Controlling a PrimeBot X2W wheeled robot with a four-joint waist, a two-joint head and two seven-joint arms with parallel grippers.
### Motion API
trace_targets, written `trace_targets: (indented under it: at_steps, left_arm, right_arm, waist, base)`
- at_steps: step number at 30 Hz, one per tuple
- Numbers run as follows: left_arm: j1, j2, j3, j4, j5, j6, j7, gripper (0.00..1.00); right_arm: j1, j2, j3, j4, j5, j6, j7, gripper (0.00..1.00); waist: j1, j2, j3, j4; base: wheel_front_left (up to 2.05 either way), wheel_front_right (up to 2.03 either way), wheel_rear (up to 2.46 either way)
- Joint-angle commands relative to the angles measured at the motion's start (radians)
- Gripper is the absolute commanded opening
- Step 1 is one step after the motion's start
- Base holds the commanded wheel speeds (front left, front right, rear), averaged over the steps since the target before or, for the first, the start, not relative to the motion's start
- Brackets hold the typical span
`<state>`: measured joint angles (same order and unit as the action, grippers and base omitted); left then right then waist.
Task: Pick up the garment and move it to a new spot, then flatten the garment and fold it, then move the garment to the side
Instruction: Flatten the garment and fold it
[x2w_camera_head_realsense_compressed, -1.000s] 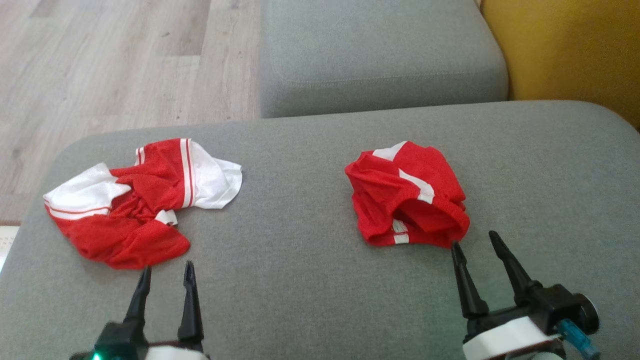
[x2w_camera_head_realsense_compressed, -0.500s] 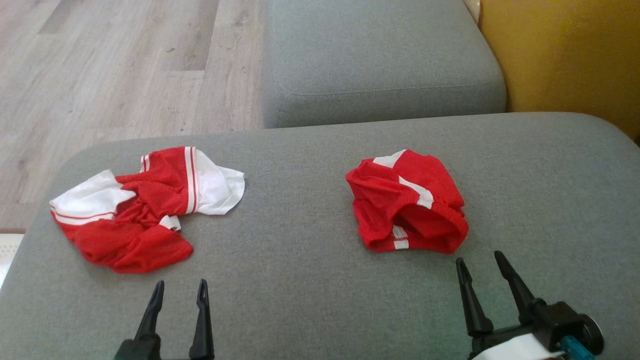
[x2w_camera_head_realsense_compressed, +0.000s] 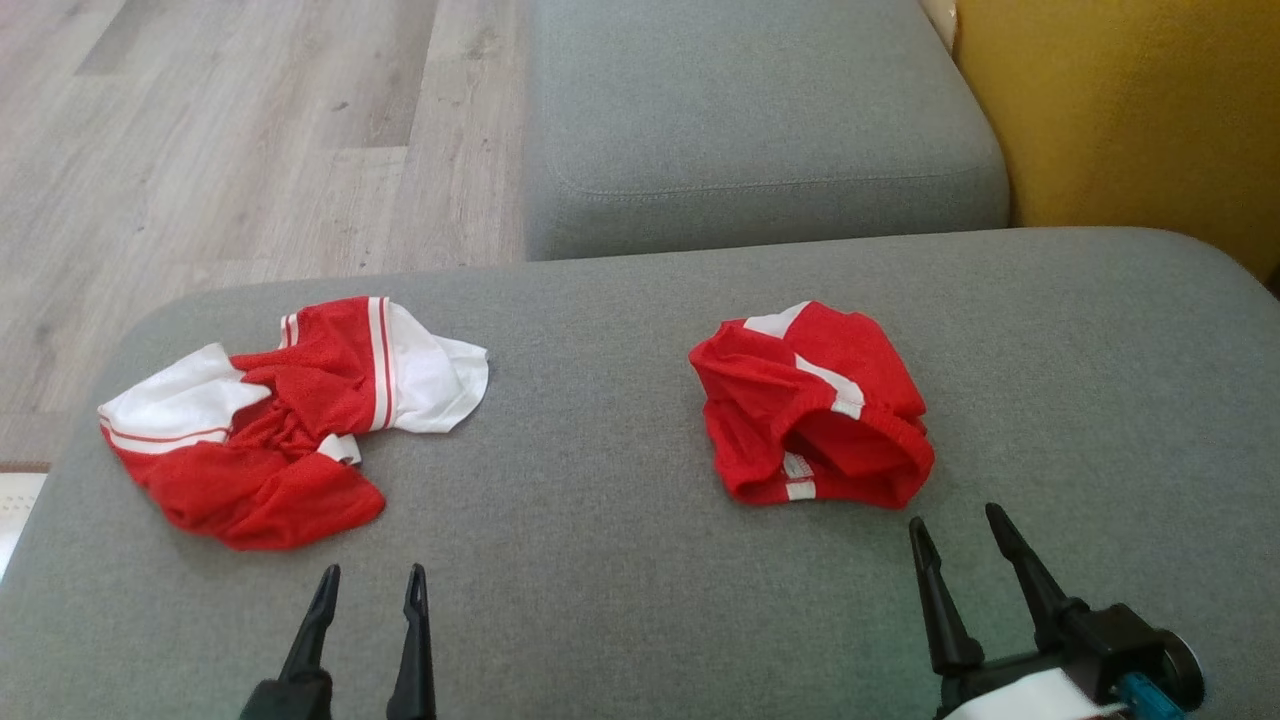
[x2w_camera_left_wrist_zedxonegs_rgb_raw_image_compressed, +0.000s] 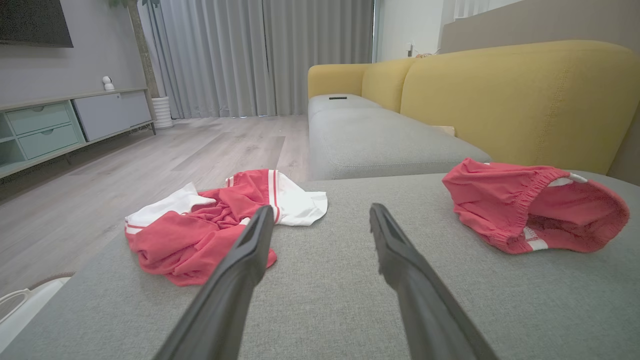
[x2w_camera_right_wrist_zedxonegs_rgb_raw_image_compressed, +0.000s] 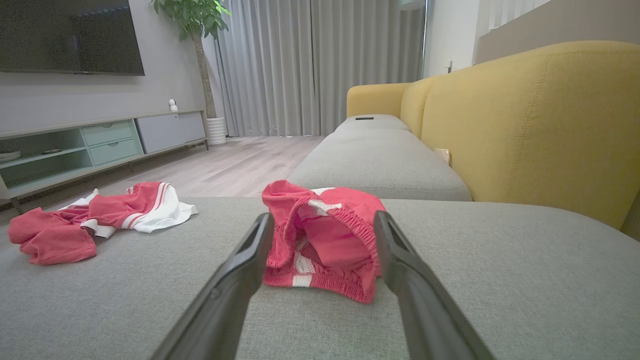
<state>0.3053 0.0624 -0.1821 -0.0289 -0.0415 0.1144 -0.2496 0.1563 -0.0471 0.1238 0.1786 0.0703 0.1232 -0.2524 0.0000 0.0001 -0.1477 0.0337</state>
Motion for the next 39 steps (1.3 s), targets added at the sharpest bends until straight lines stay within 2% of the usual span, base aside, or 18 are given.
trace_targets:
  at_steps: [1,16,28,32,34,35,39]
  left_arm:
    - [-0.053,-0.011,0.023,-0.031,0.011,-0.001,-0.012,1.0]
    - [-0.074,-0.012,0.03,-0.033,0.012,0.005,-0.012,1.0]
    - [-0.096,-0.012,-0.009,-0.012,0.011,-0.017,-0.012,1.0]
    - [-0.103,-0.012,-0.054,0.004,-0.039,-0.06,-0.012,1.0]
    - [-0.116,-0.012,-0.093,0.017,-0.125,-0.109,-0.012,1.0]
    - [-0.14,-0.012,-0.135,0.038,-0.201,-0.155,-0.012,1.0]
    - [-0.224,-0.012,-0.226,0.111,-0.295,-0.206,-0.012,1.0]
  right_arm:
    - [-0.038,-0.003,0.023,-0.03,0.002,0.008,-0.009,1.0]
    - [-0.058,-0.003,0.004,-0.041,0.008,0.008,-0.009,1.0]
    - [-0.076,-0.003,0.0,-0.043,0.014,0.008,-0.009,1.0]
    - [-0.076,-0.003,0.001,-0.048,0.012,0.008,-0.009,1.0]
    - [-0.078,-0.003,-0.003,-0.051,0.01,0.008,-0.009,1.0]
    - [-0.082,-0.003,-0.003,-0.057,0.007,0.008,-0.009,1.0]
    - [-0.105,-0.003,0.004,-0.068,-0.007,0.008,-0.009,1.0]
  waist:
    - [0.0,-0.0001,0.002,0.0]
    - [0.0,-0.0001,0.029,0.005]
    - [0.0,-0.0001,0.048,0.004]
    - [0.0,-0.0001,0.058,-0.007]
    - [0.0,-0.0001,0.067,-0.013]
    - [0.0,-0.0001,0.081,-0.022]
    - [0.0,-0.0001,0.122,-0.056]
  base:
    - [0.0,0.0,0.0]
    - [0.0,0.0,0.0]
    - [0.0,0.0,0.0]
    - [0.0,0.0,0.0]
    - [0.0,0.0,0.0]
    - [0.0,0.0,0.0]
    - [0.0,0.0,0.0]
